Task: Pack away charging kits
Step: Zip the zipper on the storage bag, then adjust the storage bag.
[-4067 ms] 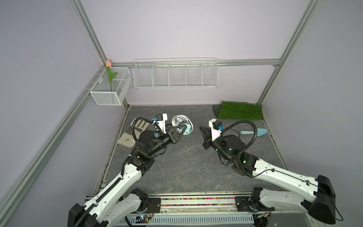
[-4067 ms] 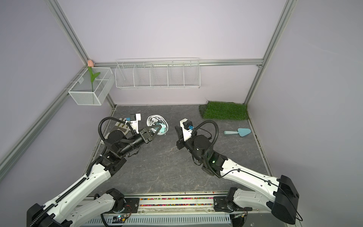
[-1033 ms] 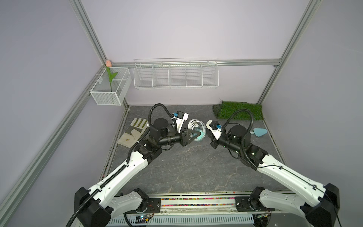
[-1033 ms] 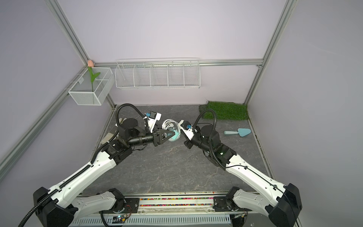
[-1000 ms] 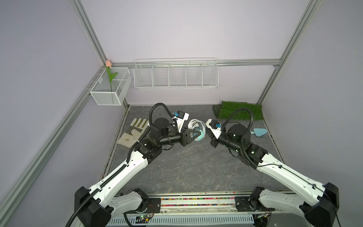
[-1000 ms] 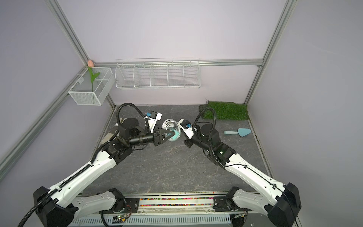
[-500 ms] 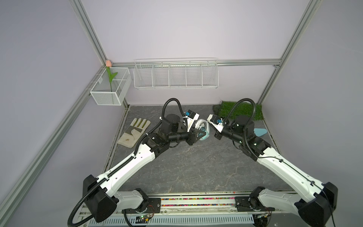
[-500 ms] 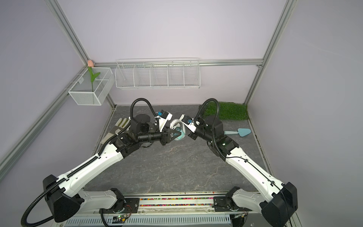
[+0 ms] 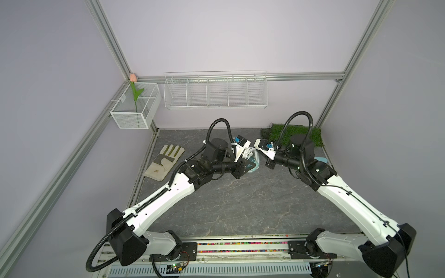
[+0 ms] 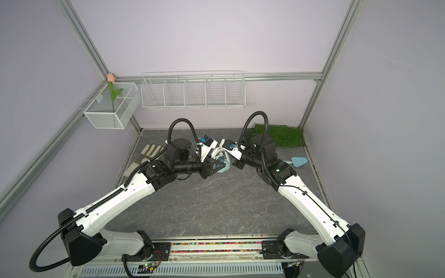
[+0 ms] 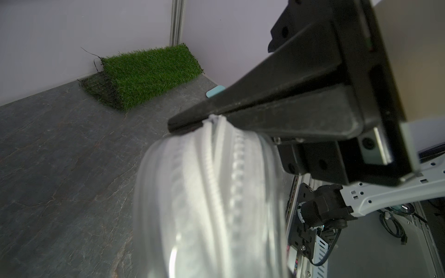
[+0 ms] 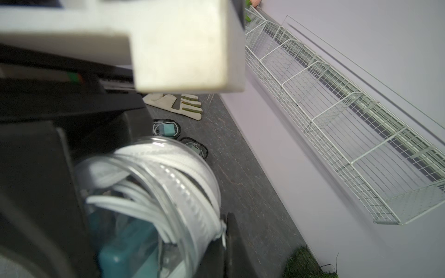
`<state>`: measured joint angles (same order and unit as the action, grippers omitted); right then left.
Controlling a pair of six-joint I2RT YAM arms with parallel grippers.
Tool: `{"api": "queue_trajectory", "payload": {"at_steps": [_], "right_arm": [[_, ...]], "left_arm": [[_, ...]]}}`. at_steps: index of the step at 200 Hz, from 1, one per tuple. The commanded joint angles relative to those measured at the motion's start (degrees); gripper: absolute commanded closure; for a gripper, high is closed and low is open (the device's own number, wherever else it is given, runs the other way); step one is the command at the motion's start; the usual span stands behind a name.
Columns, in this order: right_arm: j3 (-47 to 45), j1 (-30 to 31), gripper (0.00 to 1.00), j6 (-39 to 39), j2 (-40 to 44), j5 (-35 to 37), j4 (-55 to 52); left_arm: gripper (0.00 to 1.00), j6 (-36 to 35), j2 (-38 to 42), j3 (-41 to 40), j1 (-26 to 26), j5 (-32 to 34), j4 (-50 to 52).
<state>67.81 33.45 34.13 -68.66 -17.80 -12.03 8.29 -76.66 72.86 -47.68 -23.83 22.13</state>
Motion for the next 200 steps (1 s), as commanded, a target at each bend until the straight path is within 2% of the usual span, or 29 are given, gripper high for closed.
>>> {"api": "queue_trajectory", "payload": {"at_steps": [1,27,49,56,69,82,90,113,129,162,177,200], "right_arm": [[4.2,0.8,0.94,2.9,-0.1,-8.0,3.7],[4.0,0.8,0.94,2.2,-0.5,-8.4,5.8],[0.0,0.8,0.94,-5.2,0.7,-3.6,16.8],[-1.4,0.8,0.94,-8.3,1.1,-2.7,20.4],[-2.7,0.9,0.94,-13.2,1.6,-2.3,24.4],[-3.8,0.9,0.94,-18.5,1.9,-1.6,28.3],[-4.5,1.0,0.94,-21.3,2.0,-1.4,30.4],[-6.8,1.4,0.94,-30.0,2.3,1.1,37.5],[-7.4,2.1,0.94,-33.8,2.1,1.4,40.4],[-7.4,4.0,0.94,-36.8,2.6,10.4,38.3],[-9.3,4.1,0.94,-40.8,3.7,15.0,39.5],[-12.1,5.3,0.94,-47.1,5.6,17.2,42.4]], "left_arm": [[1.00,-2.9,-2.1,0.0,-2.1,-5.1,7.4],[1.00,-3.1,-2.4,0.9,-2.2,-4.7,7.9],[1.00,-1.5,-2.0,1.9,-2.2,-0.2,7.0],[0.89,-1.0,-1.5,2.0,-2.2,0.6,6.2],[0.76,-0.8,-0.8,2.2,-2.2,0.3,4.7],[0.52,-0.1,0.4,2.0,-2.2,-0.5,2.5],[0.41,0.6,1.1,1.8,-2.2,-0.5,1.1],[0.25,1.9,2.8,0.7,-2.2,0.2,-2.9],[0.23,2.5,4.4,-1.0,-2.2,1.6,-6.2],[0.20,5.1,12.3,-8.7,-2.0,7.6,-15.9],[0.17,6.3,16.2,-12.7,-1.8,9.9,-20.7],[0.12,7.7,19.3,-16.8,-1.7,13.9,-26.2]]}}
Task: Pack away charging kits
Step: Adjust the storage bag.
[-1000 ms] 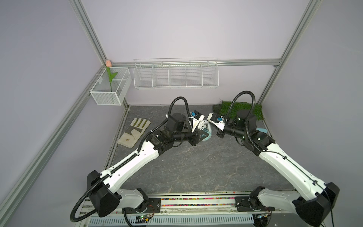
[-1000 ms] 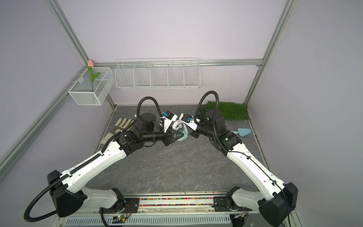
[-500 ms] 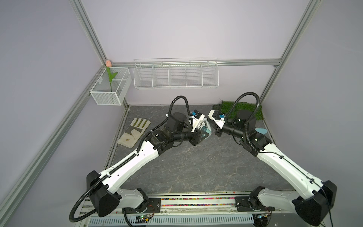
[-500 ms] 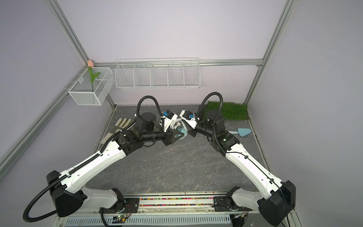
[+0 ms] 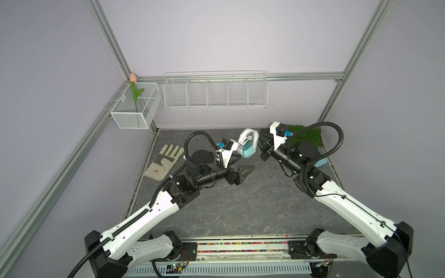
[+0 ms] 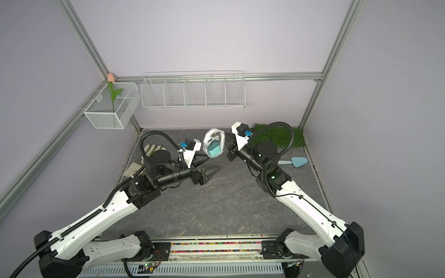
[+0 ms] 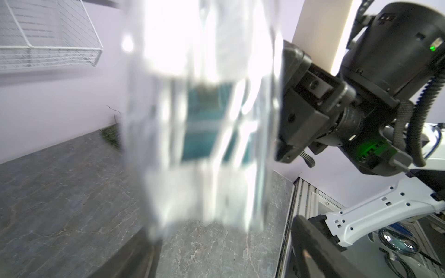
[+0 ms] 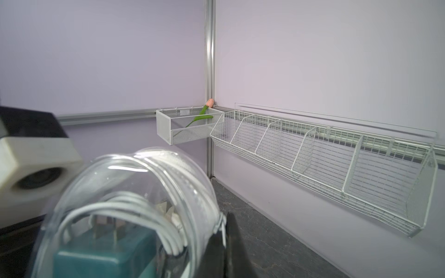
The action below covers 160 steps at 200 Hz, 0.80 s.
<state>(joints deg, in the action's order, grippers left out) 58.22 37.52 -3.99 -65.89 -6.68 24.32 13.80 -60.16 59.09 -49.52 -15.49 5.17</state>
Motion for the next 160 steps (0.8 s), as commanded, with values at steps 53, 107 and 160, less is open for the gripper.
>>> {"api": "queue_trajectory", "payload": {"at_steps": [53,107,160], "right_arm": [[-2.3,6.2,0.94,-14.5,2.6,15.1,6.0],[-2.4,8.0,0.94,-17.5,1.3,19.8,7.2],[-2.1,9.7,0.94,-18.9,-0.9,22.0,9.1]], "left_arm": [[0.08,3.2,5.3,-8.3,0.2,2.5,-22.0],[0.10,3.4,3.0,-9.0,0.1,2.8,-29.9],[0.23,4.5,-2.6,-7.2,0.2,1.2,-35.8]]}}
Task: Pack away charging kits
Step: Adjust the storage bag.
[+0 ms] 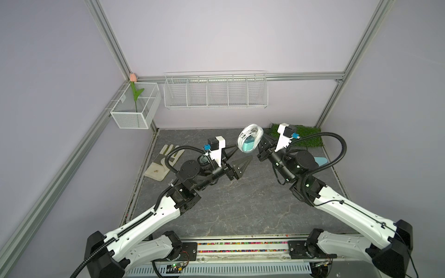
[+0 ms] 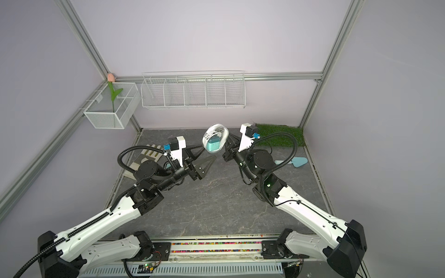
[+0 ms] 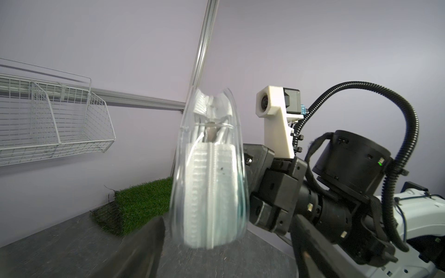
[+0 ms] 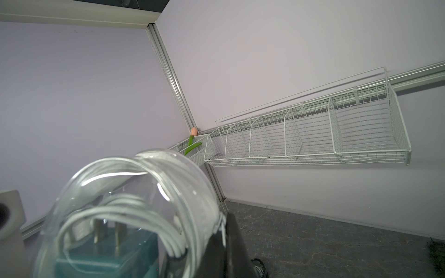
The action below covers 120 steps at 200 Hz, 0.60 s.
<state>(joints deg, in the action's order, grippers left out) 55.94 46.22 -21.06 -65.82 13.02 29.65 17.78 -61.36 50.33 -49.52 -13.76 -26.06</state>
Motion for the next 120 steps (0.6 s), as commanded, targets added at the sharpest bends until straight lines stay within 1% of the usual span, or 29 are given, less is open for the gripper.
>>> {"api": "queue_trajectory", "payload": {"at_steps": [1,12,21,40,54,75,81,97,109,120], "right_arm": [[0.2,1.1,0.94,-1.8,-1.0,2.4,3.8],[0.4,1.5,0.94,-1.7,-1.4,2.6,3.9],[0.3,1.6,0.94,-1.7,-1.6,2.9,4.1],[0.3,1.8,0.94,-1.7,-1.8,3.5,4.2],[0.2,1.9,0.94,-1.6,-1.9,3.7,4.3],[0.0,2.1,0.94,-1.5,-1.8,4.0,4.2],[0.0,2.1,0.94,-1.4,-1.8,4.1,4.3],[-0.2,2.2,0.94,-1.2,-1.5,4.4,4.3],[-0.3,2.2,0.94,-1.2,-1.4,4.3,4.3],[-0.4,2.3,0.94,-1.2,-1.4,4.2,4.3]], "left_arm": [[0.23,0.5,-1.4,1.6,0.2,-0.5,-4.6],[0.32,0.1,-2.0,2.0,0.2,-0.1,-5.0],[0.35,-0.1,-2.2,2.0,0.2,0.0,-5.8],[0.37,0.1,-2.5,2.4,0.2,-0.4,-7.0],[0.42,0.3,-2.9,3.0,0.2,-0.4,-7.0],[0.45,0.7,-3.1,3.1,0.2,0.8,-7.6],[0.44,1.1,-2.8,2.9,0.2,1.9,-8.0],[0.26,1.6,-2.1,2.2,0.2,5.7,-8.2],[0.22,1.6,-2.0,2.0,0.4,6.0,-8.3],[0.21,1.7,-2.0,2.4,0.4,6.3,-7.6]]}}
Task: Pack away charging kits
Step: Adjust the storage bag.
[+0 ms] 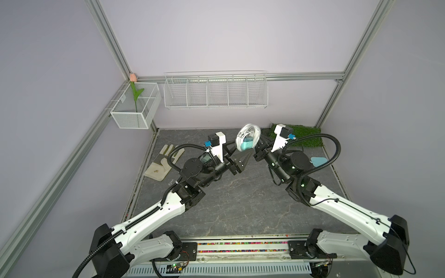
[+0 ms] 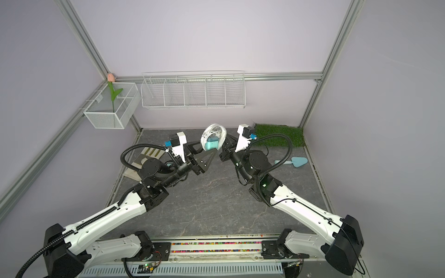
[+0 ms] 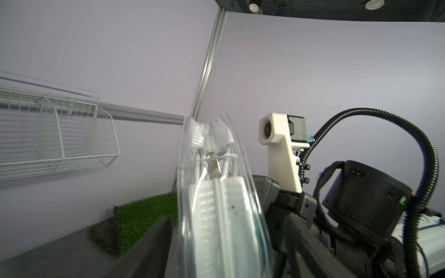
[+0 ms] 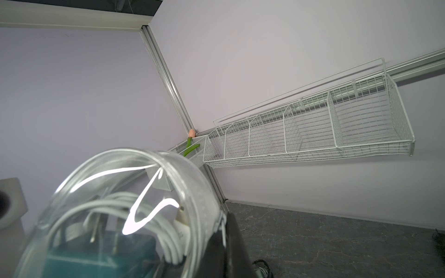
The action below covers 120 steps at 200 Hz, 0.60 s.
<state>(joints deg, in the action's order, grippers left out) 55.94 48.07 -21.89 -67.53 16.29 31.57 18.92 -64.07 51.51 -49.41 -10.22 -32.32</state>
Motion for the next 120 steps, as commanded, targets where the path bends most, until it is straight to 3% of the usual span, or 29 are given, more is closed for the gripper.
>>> {"api": "queue_trajectory", "payload": {"at_steps": [1,15,40,109,120], "right_arm": [[-0.4,0.5,0.94,-0.4,0.3,0.9,2.4],[-0.3,0.6,0.94,-0.4,0.2,0.9,2.4],[-0.1,0.9,0.94,-0.5,-0.1,0.8,2.8],[0.5,1.7,0.94,-0.7,-1.4,1.1,3.3],[0.6,1.8,0.94,-0.4,-1.4,1.0,3.1]], "left_arm": [[0.21,0.6,0.7,1.2,0.3,2.7,-1.3],[0.21,0.7,0.3,1.5,0.3,2.8,-1.2],[0.36,1.1,-0.6,1.5,0.4,2.0,-2.5],[0.41,1.6,-2.5,3.1,0.4,1.1,-3.2],[0.50,1.7,-3.0,3.4,0.4,0.9,-3.1]]}}
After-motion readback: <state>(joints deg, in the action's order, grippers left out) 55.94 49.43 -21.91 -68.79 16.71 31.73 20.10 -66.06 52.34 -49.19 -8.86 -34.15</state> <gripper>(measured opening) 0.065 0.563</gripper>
